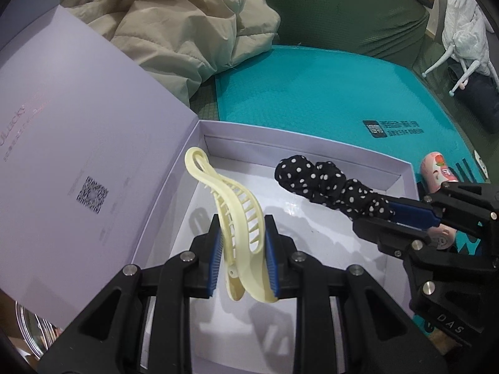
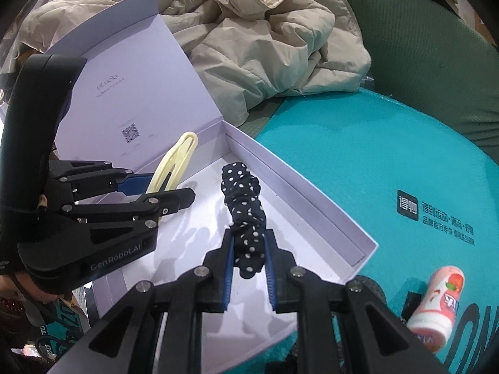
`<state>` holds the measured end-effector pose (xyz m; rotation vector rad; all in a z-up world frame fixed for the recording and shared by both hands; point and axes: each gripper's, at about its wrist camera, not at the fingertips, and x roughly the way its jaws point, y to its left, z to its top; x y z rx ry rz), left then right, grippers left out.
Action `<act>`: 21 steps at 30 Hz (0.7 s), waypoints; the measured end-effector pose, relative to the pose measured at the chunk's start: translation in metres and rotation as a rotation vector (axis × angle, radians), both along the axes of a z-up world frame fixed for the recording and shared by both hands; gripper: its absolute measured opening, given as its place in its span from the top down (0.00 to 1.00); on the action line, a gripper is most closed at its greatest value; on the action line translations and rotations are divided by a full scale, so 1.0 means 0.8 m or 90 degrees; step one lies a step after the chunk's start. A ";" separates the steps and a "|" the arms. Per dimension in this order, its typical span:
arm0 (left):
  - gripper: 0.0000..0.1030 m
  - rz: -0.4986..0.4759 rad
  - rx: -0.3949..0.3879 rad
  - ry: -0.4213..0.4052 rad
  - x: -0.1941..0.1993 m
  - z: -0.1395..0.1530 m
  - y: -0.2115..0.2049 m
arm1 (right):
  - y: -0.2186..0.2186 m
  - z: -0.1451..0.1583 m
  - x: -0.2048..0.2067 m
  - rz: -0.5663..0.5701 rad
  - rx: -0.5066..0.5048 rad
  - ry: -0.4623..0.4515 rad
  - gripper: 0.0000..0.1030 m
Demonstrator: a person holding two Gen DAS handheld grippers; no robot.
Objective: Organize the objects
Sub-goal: 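Carry the claw clip and polka-dot scrunchie with both tools into the lavender box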
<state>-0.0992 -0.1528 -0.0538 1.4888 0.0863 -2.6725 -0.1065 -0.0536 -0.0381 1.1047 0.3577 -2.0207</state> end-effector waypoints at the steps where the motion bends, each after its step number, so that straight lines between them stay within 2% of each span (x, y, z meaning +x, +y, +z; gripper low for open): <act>1: 0.78 -0.001 -0.001 -0.003 -0.002 -0.002 0.000 | -0.002 -0.002 -0.002 -0.001 0.002 -0.001 0.84; 6: 0.78 -0.002 -0.015 -0.010 -0.014 -0.011 0.001 | -0.009 -0.009 -0.008 -0.001 0.012 -0.005 0.84; 21: 0.77 0.011 0.019 -0.068 -0.026 -0.043 -0.008 | -0.023 -0.036 -0.017 0.010 0.049 -0.026 0.84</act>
